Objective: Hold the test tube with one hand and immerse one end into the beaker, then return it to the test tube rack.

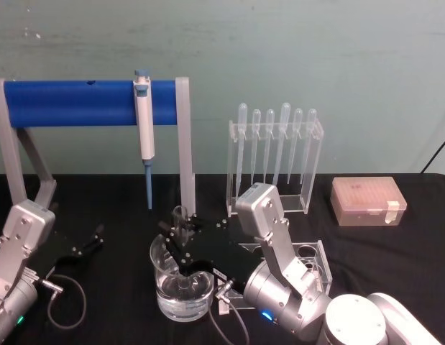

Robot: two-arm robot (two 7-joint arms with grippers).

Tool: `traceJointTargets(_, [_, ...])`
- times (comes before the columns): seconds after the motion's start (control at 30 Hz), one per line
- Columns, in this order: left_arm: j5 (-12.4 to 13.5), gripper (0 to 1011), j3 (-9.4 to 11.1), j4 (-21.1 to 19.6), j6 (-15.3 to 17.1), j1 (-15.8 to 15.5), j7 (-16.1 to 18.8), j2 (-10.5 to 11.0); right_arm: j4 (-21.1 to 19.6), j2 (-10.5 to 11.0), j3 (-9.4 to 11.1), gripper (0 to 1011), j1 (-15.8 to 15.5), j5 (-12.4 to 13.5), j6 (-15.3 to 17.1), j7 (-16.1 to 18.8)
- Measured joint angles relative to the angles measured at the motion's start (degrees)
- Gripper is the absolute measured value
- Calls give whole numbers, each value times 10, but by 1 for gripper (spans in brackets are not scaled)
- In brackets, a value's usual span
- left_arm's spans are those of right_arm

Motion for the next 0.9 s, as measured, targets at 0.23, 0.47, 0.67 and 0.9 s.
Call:
traceJointTargets(0.23, [0,1000,0,0,0,0,0,0,0,0,0,224,0,0,0,0])
traceJointTargets(0.47, [0,1000,0,0,0,0,0,0,0,0,0,224,0,0,0,0])
traceJointTargets(0.67, [0,1000,0,0,0,0,0,0,0,0,0,224,0,0,0,0])
traceJointTargets(0.9, [0,1000,0,0,0,0,0,0,0,0,0,224,0,0,0,0])
